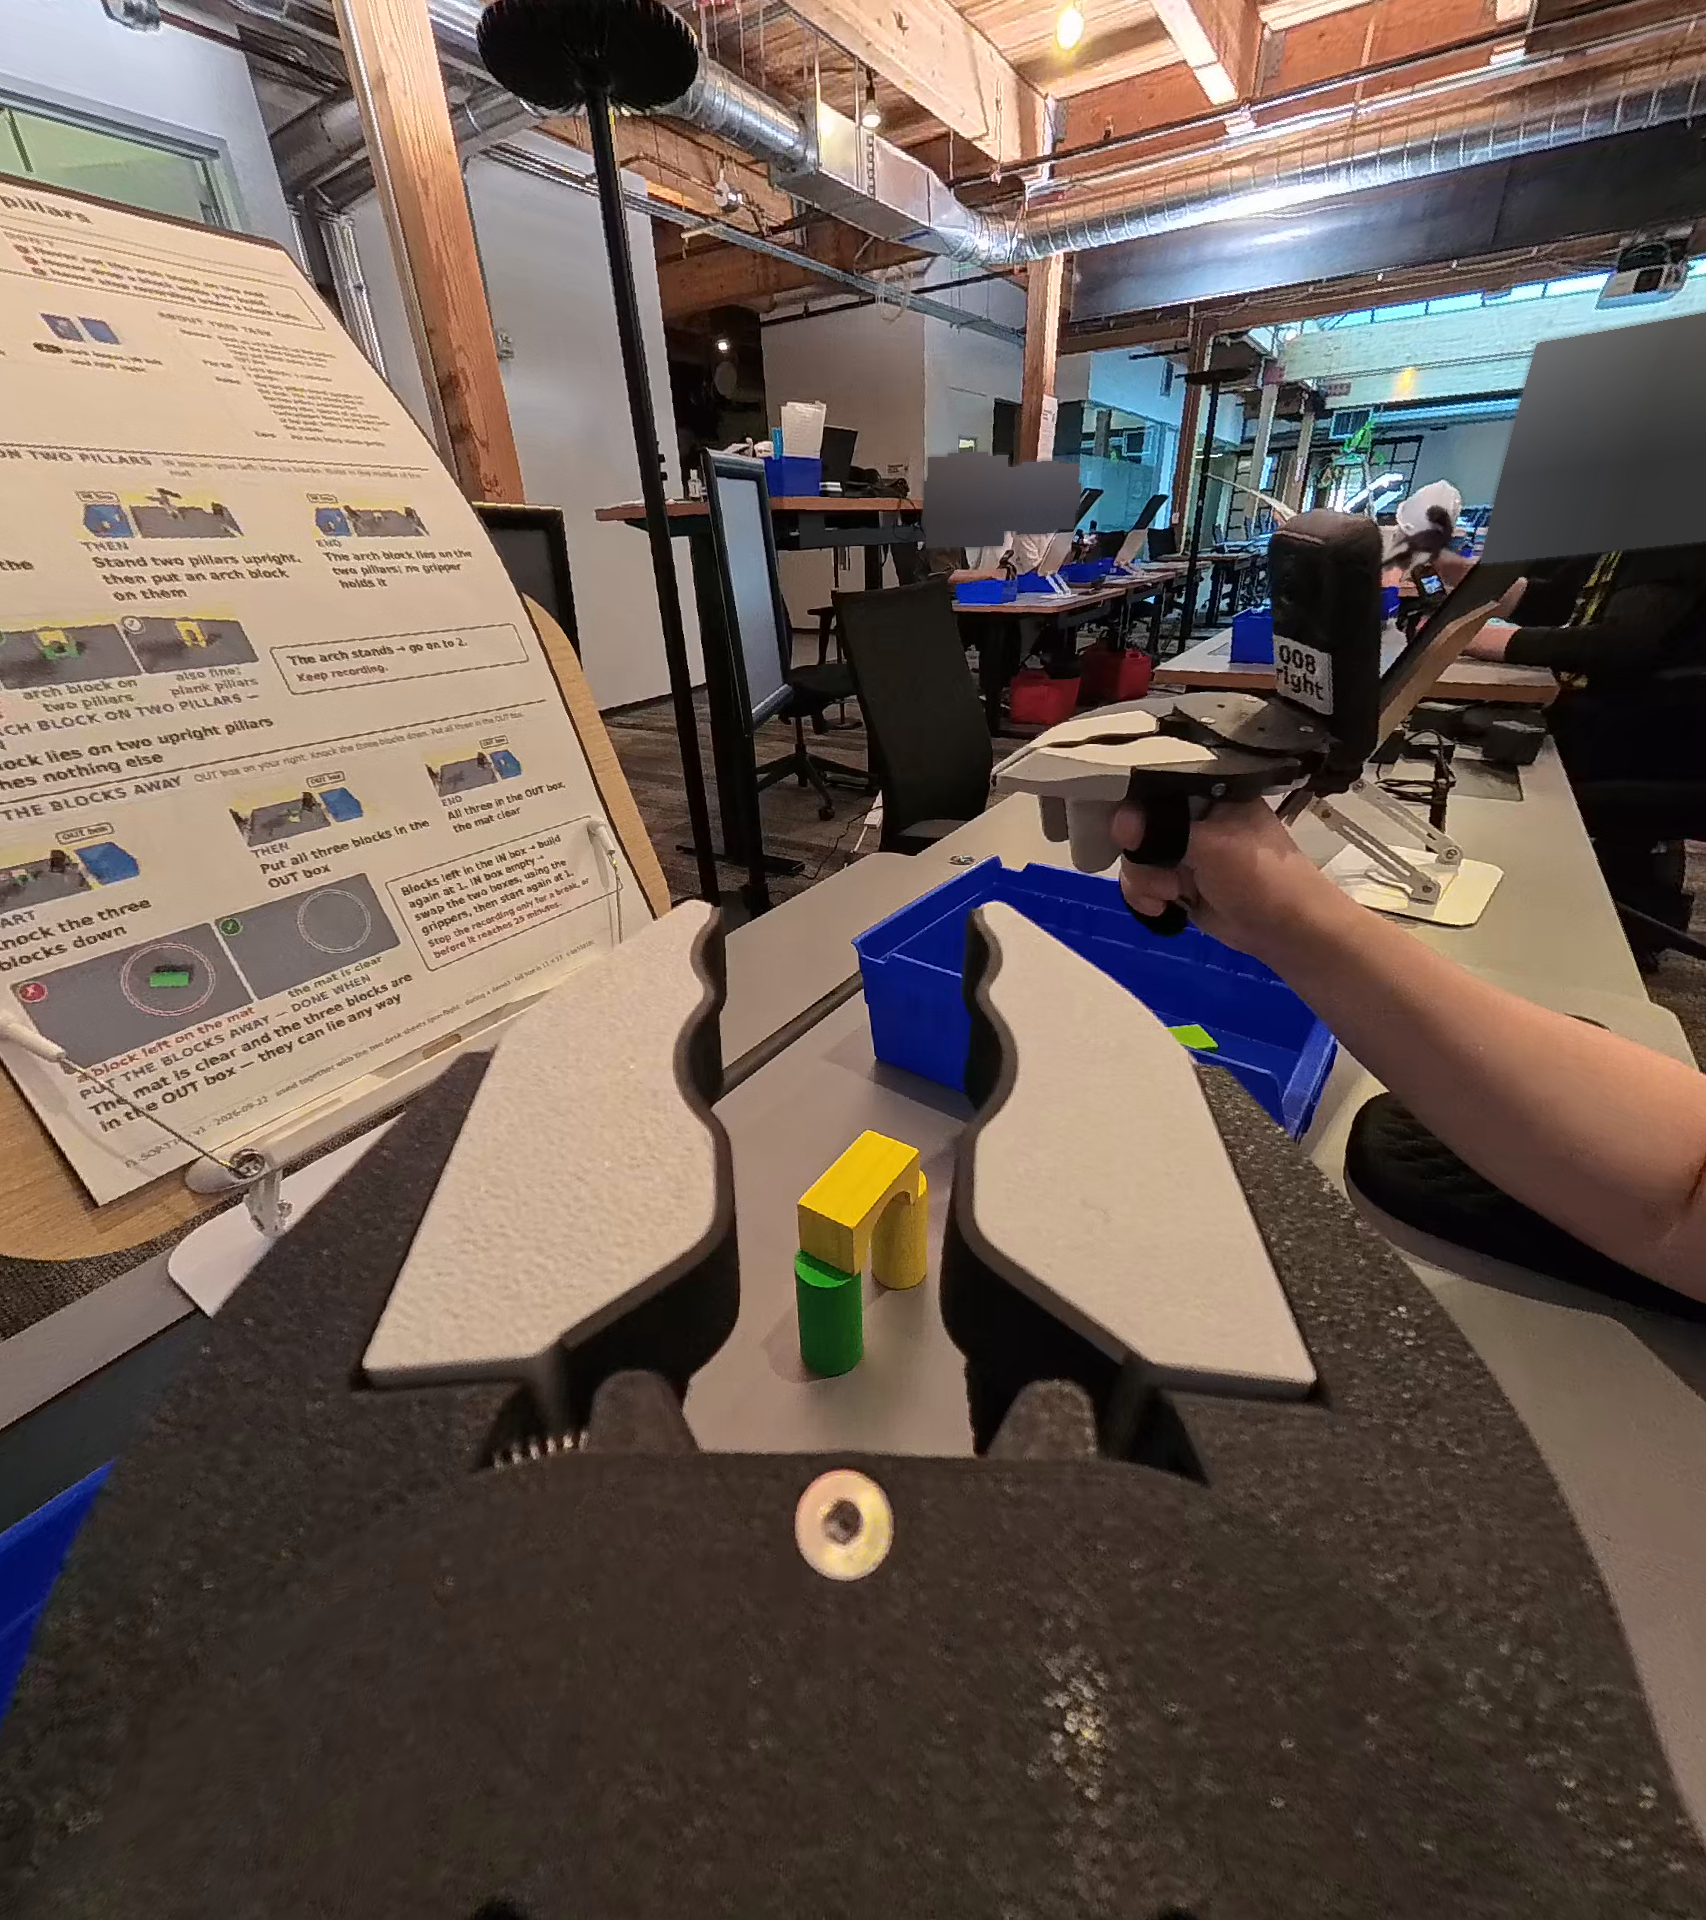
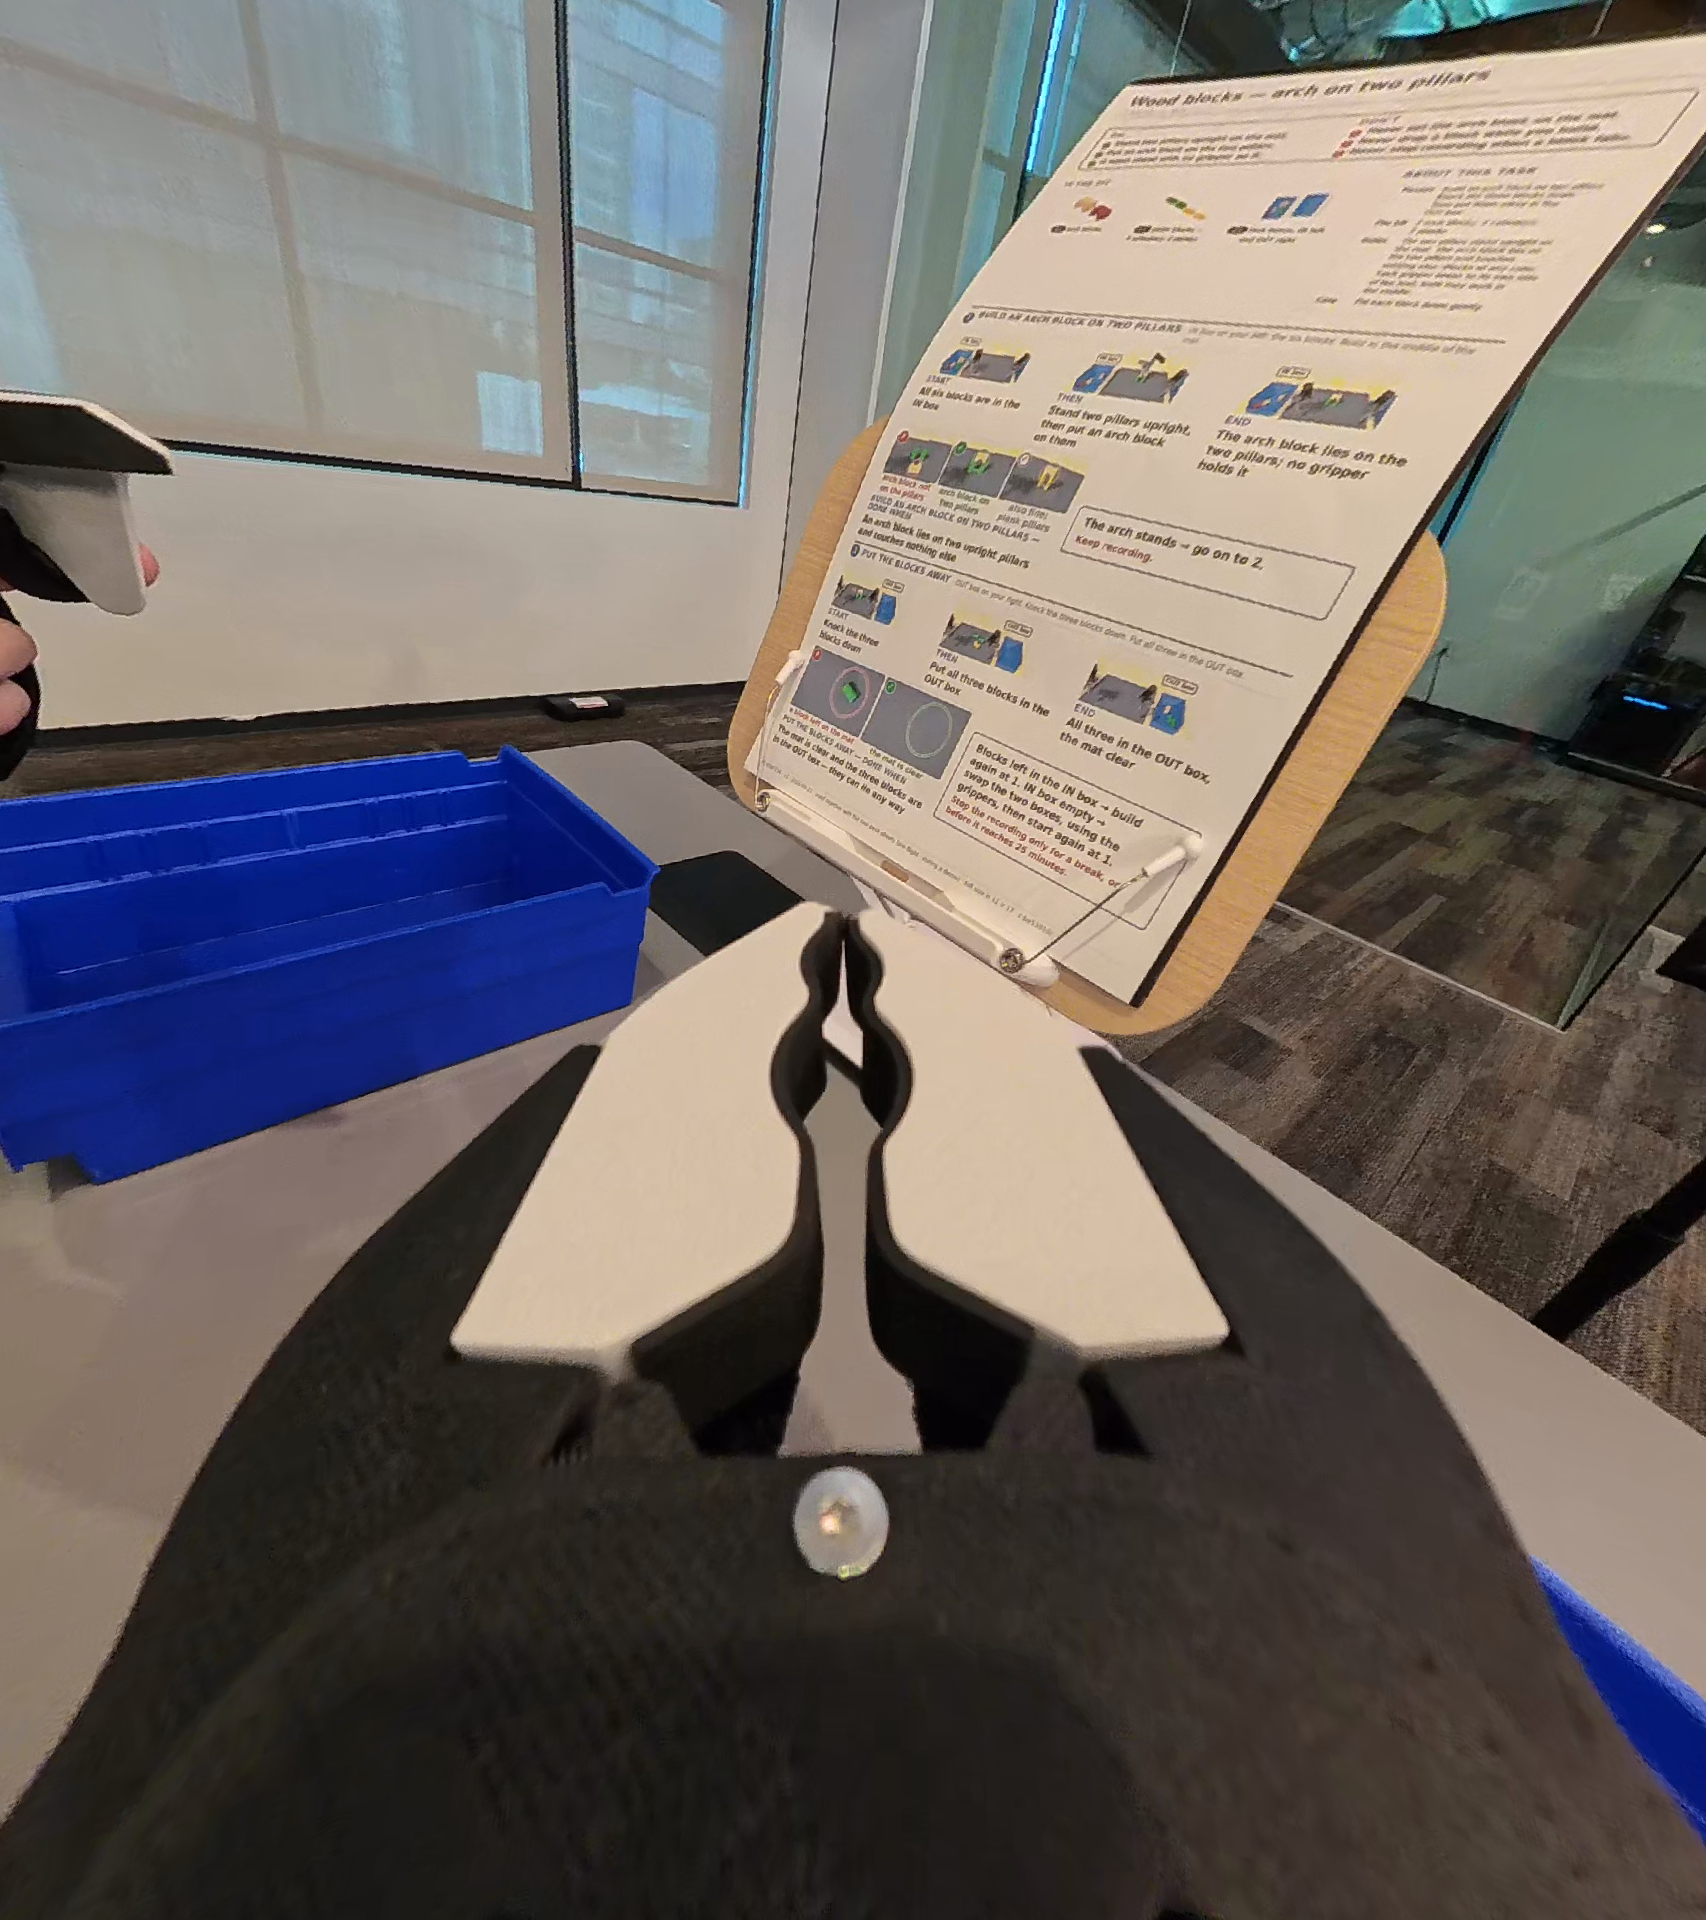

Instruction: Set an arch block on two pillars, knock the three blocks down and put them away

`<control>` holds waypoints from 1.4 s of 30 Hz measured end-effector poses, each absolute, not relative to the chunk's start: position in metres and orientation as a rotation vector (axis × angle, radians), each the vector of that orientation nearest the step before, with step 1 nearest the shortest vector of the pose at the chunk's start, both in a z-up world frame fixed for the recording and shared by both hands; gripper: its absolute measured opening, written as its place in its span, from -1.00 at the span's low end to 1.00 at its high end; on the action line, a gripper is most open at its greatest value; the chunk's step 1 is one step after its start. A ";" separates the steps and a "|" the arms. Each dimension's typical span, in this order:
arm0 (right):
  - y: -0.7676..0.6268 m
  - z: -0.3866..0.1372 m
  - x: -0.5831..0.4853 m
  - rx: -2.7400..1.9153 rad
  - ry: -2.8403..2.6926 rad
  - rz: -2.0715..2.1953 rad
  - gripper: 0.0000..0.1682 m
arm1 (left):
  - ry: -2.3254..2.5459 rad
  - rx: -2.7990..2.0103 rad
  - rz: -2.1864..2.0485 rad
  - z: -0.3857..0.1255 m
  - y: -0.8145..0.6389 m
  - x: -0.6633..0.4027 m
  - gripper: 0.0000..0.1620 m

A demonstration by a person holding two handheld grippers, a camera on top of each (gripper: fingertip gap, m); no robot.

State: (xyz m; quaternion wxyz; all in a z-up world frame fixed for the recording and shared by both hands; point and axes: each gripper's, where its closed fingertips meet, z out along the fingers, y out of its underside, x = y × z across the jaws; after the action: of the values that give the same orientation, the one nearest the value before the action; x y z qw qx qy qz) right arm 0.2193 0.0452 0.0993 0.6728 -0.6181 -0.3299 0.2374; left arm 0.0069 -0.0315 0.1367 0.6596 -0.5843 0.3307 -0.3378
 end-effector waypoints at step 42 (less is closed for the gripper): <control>0.095 -0.124 0.214 -2.864 -0.889 0.091 -0.98 | 0.841 -1.347 -0.866 0.165 -0.076 -0.044 -0.44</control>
State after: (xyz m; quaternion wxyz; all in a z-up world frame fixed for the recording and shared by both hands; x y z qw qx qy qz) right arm 0.2139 0.0955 -0.1238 0.0705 -0.9522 -0.2956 0.0302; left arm -0.0437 -0.0762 0.1649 0.6182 -0.5854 0.3653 -0.3765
